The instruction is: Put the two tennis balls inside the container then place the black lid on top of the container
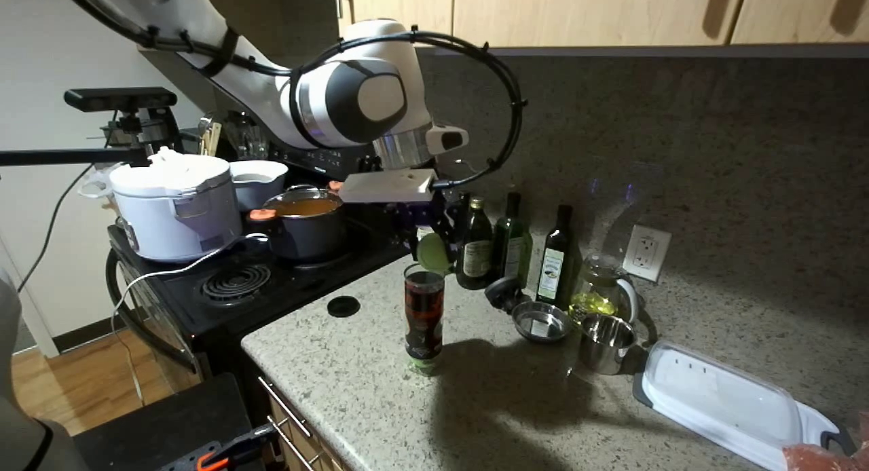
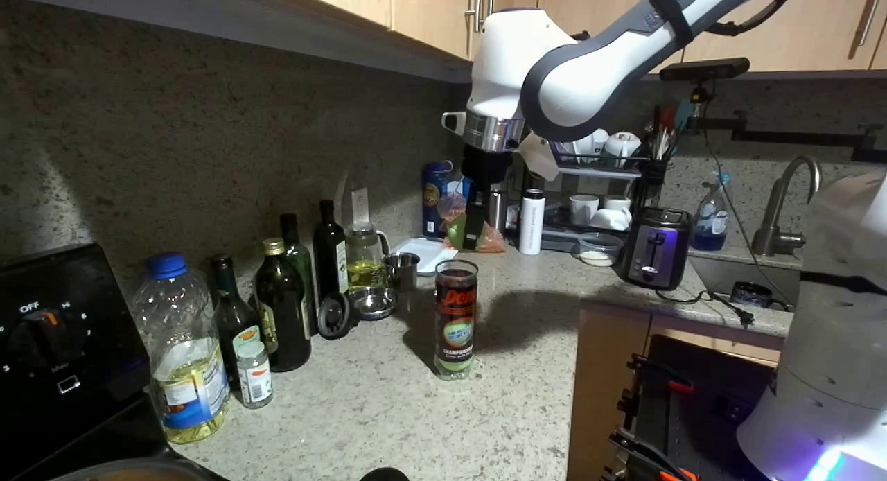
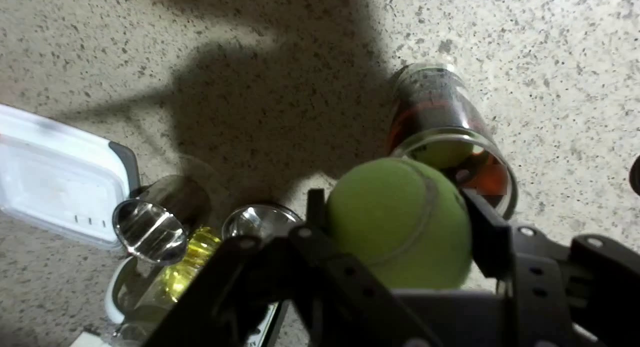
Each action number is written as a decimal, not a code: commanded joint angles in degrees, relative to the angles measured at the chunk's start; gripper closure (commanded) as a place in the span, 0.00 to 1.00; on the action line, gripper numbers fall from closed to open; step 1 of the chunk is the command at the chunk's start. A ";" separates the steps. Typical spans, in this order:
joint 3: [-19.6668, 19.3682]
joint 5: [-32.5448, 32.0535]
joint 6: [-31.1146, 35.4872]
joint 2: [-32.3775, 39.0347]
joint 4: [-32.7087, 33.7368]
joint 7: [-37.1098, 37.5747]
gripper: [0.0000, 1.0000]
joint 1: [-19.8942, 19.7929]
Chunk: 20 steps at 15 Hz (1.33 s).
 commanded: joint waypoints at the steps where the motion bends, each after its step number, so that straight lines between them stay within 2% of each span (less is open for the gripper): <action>1: 1.06 -0.04 -2.23 -1.38 0.06 -0.21 0.58 2.07; 10: 0.49 1.58 -2.02 0.34 0.76 -2.17 0.58 3.79; 20: -1.29 7.97 -2.57 3.69 2.53 -8.45 0.58 3.89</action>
